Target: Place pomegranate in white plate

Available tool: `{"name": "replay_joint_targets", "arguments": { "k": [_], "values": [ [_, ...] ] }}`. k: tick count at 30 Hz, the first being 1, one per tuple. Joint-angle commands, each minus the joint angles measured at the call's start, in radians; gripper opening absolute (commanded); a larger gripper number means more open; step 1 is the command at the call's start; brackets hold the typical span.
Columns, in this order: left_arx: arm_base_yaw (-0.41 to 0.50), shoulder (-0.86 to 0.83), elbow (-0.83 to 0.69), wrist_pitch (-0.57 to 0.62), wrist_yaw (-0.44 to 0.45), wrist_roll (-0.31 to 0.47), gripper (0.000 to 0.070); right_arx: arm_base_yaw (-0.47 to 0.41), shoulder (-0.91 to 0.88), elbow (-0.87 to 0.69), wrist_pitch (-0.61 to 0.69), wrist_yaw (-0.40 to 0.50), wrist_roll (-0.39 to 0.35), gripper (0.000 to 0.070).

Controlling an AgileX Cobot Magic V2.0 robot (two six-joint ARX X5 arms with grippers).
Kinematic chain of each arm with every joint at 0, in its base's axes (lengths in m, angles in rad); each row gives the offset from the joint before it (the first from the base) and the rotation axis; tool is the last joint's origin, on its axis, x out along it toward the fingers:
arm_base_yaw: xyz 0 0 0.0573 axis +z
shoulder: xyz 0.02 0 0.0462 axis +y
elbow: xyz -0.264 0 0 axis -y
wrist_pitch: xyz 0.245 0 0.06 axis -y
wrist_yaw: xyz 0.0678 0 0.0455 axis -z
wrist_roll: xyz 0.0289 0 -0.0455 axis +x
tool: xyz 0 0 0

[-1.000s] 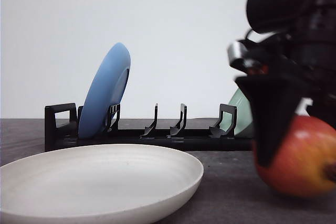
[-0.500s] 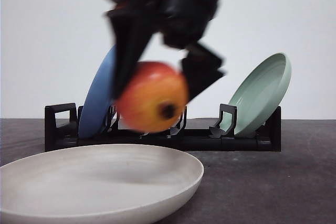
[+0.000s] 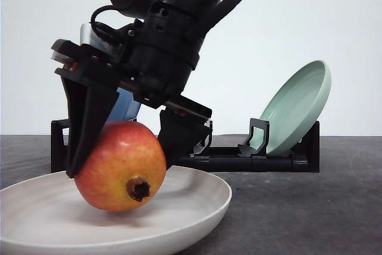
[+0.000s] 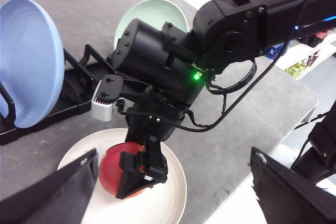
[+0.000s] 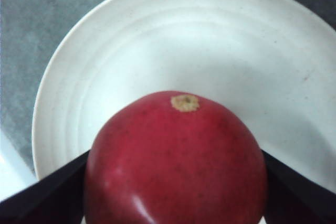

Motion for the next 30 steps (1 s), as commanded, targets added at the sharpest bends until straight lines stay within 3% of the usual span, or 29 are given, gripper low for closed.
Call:
{"name": "replay_joint_targets", "arguments": {
  "k": [1, 6, 15, 20, 30],
  "values": [
    [-0.014, 0.004, 0.009, 0.005, -0.004, 0.007, 0.0556, 0.012, 0.024, 0.016, 0.008, 0.001, 0.000, 0.0447],
    [-0.014, 0.004, 0.009, 0.006, -0.007, 0.007, 0.0557, 0.011, 0.024, 0.016, 0.004, 0.001, -0.016, 0.0700],
    [-0.014, 0.004, 0.009, 0.006, -0.007, 0.006, 0.0556, 0.017, 0.013, 0.020, -0.004, -0.034, -0.015, 0.0700],
    [-0.014, 0.004, 0.009, 0.005, -0.007, 0.006, 0.0556, 0.009, -0.037, 0.055, -0.071, -0.033, -0.045, 0.0700],
    [-0.014, 0.004, 0.009, 0.004, -0.006, 0.002, 0.0556, -0.054, -0.326, 0.085, -0.263, 0.053, -0.103, 0.0700]
  ]
}}
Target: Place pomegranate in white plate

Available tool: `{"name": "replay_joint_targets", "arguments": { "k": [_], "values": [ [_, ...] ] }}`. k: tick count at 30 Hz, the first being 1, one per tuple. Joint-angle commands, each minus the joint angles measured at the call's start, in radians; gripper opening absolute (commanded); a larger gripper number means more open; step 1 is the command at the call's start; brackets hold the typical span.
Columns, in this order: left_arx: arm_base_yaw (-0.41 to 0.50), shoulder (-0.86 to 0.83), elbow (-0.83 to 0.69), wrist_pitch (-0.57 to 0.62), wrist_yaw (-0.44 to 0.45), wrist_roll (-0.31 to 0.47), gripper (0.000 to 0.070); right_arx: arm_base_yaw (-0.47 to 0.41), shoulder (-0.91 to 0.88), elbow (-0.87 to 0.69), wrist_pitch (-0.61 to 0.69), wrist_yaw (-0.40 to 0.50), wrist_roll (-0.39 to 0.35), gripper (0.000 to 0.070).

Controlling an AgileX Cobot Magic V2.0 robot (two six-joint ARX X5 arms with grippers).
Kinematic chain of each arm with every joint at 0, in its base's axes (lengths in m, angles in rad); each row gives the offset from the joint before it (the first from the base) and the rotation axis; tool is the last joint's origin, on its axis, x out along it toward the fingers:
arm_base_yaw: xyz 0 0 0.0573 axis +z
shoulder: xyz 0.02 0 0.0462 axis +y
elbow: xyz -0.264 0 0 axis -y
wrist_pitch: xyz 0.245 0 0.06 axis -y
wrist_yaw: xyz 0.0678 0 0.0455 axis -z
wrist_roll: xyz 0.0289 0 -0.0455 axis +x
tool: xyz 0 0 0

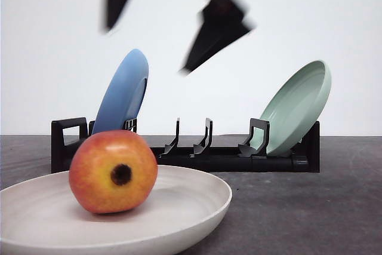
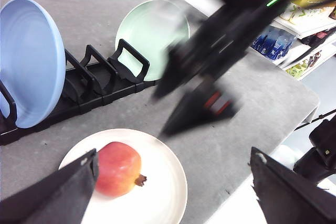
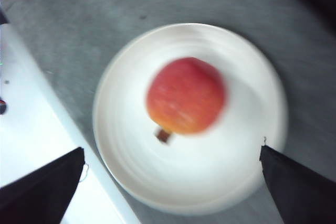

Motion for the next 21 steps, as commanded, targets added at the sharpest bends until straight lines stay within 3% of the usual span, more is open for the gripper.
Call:
{"name": "replay_joint_targets", "arguments": {
  "k": [1, 8, 11, 16, 21],
  "values": [
    [-0.014, 0.004, 0.009, 0.004, -0.004, 0.002, 0.0556, -0.004, -0.053, 0.016, -0.050, 0.036, -0.021, 0.0700],
    [-0.014, 0.004, 0.009, 0.003, -0.004, 0.003, 0.0556, -0.023, -0.320, 0.006, -0.200, 0.150, -0.021, 0.0700],
    [-0.014, 0.004, 0.009, 0.003, -0.004, 0.003, 0.0556, -0.023, -0.438, -0.017, -0.227, 0.206, 0.011, 0.0700],
    [-0.014, 0.004, 0.009, 0.007, -0.004, 0.005, 0.0557, -0.023, -0.672, -0.147, -0.179, 0.277, 0.061, 0.0700],
    [-0.014, 0.004, 0.009, 0.007, -0.005, 0.042, 0.0557, -0.022, -0.937, -0.379, -0.036, 0.299, 0.127, 0.0700]
  ]
}}
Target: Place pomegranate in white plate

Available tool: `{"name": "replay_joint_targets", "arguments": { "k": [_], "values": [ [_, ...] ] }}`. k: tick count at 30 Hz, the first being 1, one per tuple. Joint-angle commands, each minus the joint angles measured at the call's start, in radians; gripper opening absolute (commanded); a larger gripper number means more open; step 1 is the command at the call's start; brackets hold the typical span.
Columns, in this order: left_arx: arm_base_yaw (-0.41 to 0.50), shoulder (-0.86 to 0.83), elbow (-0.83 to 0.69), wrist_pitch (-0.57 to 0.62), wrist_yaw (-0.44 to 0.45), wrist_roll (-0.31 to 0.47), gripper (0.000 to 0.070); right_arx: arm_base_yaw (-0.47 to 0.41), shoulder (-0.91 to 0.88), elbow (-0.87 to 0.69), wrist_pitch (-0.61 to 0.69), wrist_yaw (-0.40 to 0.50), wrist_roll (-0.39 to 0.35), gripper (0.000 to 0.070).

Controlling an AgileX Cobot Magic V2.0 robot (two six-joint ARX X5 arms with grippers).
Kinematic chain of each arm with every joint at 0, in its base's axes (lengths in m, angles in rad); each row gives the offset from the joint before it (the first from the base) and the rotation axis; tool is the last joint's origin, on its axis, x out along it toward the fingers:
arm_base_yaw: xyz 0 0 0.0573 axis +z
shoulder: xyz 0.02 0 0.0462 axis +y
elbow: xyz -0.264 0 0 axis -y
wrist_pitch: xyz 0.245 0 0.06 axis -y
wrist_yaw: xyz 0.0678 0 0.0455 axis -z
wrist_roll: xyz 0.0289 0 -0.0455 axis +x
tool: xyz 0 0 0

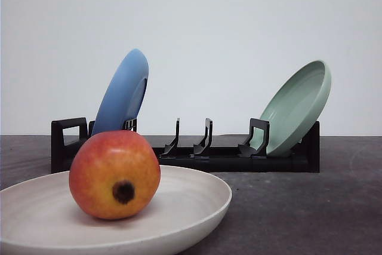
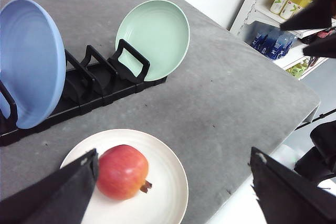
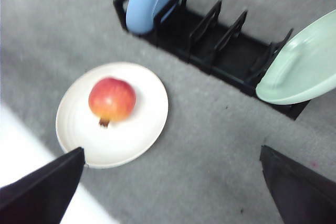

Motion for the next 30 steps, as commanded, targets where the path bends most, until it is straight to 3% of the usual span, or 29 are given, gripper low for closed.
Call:
{"name": "replay_joint_targets", "arguments": {
  "k": [1, 4, 8, 16, 17, 19, 20, 21, 30],
  "values": [
    [-0.014, 0.004, 0.009, 0.008, -0.004, 0.044, 0.0557, 0.011, -0.093, -0.079, 0.058, 0.017, 0.069, 0.0700],
    [-0.014, 0.004, 0.009, 0.009, -0.013, 0.088, 0.0557, 0.011, -0.234, -0.209, 0.145, 0.049, 0.120, 0.0700],
    [-0.014, 0.004, 0.009, 0.026, -0.044, 0.127, 0.0557, 0.011, -0.352, -0.327, 0.240, 0.058, 0.119, 0.0700],
    [-0.014, 0.004, 0.009, 0.063, -0.098, 0.132, 0.0540, 0.011, -0.373, -0.371, 0.260, 0.058, 0.115, 0.0681],
    [-0.014, 0.004, 0.009, 0.060, -0.106, 0.132, 0.0434, 0.011, -0.373, -0.371, 0.258, 0.057, 0.115, 0.0515],
    [-0.014, 0.004, 0.009, 0.051, -0.108, 0.131, 0.0003, 0.011, -0.373, -0.371, 0.253, 0.057, 0.108, 0.0004],
    [-0.014, 0.004, 0.009, 0.051, -0.111, 0.128, 0.0036, 0.011, -0.374, -0.371, 0.253, 0.064, 0.103, 0.0040],
    [-0.013, 0.004, 0.009, 0.053, -0.112, 0.128, 0.0000, 0.011, -0.374, -0.371, 0.253, 0.073, 0.103, 0.0007],
    [-0.014, 0.003, 0.011, 0.057, -0.111, 0.127, 0.0000, 0.011, -0.374, -0.371, 0.257, 0.082, 0.096, 0.0001]
  ]
}}
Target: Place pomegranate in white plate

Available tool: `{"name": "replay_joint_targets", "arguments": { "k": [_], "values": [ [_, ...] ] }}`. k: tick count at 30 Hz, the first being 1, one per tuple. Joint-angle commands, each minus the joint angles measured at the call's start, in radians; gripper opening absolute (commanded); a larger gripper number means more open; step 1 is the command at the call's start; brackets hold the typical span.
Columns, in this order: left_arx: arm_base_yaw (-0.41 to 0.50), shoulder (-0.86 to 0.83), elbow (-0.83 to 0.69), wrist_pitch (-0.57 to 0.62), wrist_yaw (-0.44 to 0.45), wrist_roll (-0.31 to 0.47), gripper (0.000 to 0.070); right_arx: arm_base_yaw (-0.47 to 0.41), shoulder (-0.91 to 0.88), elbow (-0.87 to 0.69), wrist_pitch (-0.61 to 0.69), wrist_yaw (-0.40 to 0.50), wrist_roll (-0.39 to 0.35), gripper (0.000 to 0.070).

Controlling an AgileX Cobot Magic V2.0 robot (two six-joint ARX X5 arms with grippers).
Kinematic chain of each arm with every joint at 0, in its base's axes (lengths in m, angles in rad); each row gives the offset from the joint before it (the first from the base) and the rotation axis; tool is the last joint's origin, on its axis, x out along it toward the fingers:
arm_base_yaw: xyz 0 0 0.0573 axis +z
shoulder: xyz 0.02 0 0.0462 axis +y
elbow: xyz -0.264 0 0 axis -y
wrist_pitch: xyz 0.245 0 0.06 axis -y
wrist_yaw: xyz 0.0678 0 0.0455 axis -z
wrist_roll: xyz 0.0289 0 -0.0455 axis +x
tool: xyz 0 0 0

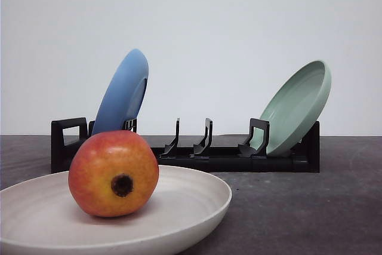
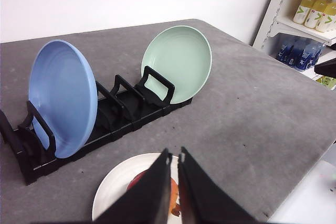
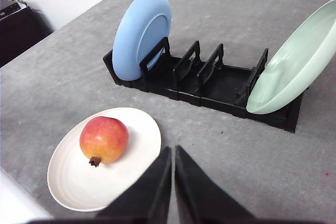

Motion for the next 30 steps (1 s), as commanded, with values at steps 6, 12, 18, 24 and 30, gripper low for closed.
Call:
{"name": "replay_joint_targets", "arguments": {
  "k": [6, 12, 18, 24, 30],
  "values": [
    [-0.014, 0.003, 0.011, 0.010, -0.005, 0.004, 0.0000, 0.011, 0.003, 0.000, 0.014, 0.001, -0.009, 0.0001],
    [-0.014, 0.003, 0.011, 0.010, -0.005, 0.003, 0.0000, 0.011, 0.003, 0.000, 0.015, 0.001, -0.009, 0.0001],
    [0.033, -0.055, -0.088, 0.139, 0.002, 0.004, 0.0000, 0.011, 0.003, 0.000, 0.016, 0.001, -0.009, 0.0001],
    [0.341, -0.123, -0.318, 0.328, 0.024, 0.102, 0.0000, 0.011, 0.003, 0.000, 0.016, 0.001, -0.008, 0.0001],
    [0.755, -0.221, -0.553, 0.450, 0.041, 0.161, 0.0000, 0.011, 0.003, 0.000, 0.016, 0.001, -0.008, 0.0001]
  ]
}}
